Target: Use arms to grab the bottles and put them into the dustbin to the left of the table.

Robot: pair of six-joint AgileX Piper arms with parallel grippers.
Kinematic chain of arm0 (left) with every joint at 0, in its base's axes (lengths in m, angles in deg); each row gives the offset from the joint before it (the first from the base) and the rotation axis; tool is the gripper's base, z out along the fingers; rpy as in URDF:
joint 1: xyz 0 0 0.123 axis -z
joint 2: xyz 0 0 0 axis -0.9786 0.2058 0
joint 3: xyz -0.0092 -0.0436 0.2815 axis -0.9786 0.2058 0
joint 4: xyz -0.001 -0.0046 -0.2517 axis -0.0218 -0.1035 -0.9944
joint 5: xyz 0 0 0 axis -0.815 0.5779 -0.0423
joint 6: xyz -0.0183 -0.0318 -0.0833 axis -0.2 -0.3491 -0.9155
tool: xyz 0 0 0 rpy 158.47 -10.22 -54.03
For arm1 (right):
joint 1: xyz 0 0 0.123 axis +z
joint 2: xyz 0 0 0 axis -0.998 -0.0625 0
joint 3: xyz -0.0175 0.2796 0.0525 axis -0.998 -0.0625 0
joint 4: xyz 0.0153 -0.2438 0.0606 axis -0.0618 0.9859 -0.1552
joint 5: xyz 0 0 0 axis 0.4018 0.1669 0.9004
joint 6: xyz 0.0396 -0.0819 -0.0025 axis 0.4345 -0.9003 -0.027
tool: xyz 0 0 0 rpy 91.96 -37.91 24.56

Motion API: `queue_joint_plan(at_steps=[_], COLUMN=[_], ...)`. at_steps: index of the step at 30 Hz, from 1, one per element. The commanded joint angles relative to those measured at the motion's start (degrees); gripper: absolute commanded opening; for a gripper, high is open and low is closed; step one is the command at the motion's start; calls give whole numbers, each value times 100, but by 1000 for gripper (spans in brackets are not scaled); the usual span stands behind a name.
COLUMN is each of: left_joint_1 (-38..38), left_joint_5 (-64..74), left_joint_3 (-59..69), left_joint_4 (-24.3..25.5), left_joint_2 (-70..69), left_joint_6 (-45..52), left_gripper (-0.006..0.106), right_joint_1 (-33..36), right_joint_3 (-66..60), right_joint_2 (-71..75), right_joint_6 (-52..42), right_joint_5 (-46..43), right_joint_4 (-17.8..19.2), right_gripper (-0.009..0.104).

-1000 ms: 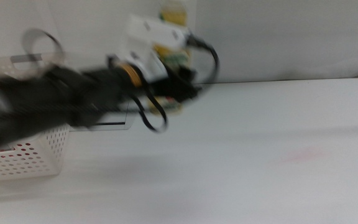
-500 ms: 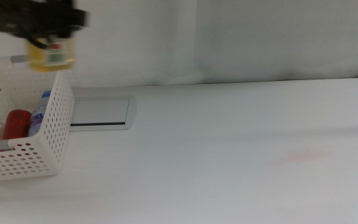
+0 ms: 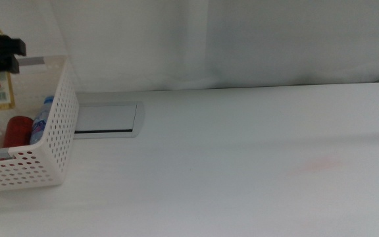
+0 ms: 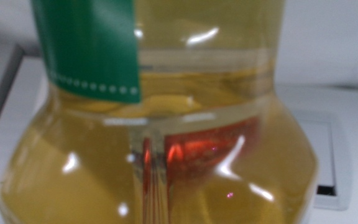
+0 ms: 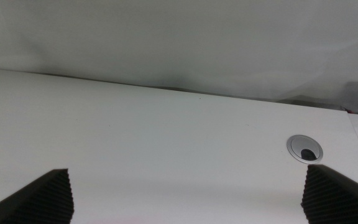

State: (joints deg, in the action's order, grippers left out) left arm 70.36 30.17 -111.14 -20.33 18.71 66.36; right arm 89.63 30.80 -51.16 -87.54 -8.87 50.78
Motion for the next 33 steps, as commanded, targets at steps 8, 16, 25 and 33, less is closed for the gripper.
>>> queue_joint_plan(at_steps=[8, 16, 25, 33], left_joint_1=[-30, -30, -30, -30], left_joint_5=[-533, -574, -744, -708], left_joint_3=[-108, -108, -108, -108], left_joint_4=[-50, -63, -63, -63], left_joint_2=[1004, 1548, 1562, 1237], left_joint_6=[4, -11, -101, -191], left_gripper=[-3, -3, 21, 93], right_joint_1=[-42, -42, -42, -42], right_joint_3=[-27, -27, -27, -27], right_joint_2=[29, 29, 29, 29], right_joint_6=[-14, -14, -14, -14], right_joint_5=[-103, -103, -103, -103], right_joint_4=[-30, -30, -30, -30], right_gripper=[100, 100, 100, 100])
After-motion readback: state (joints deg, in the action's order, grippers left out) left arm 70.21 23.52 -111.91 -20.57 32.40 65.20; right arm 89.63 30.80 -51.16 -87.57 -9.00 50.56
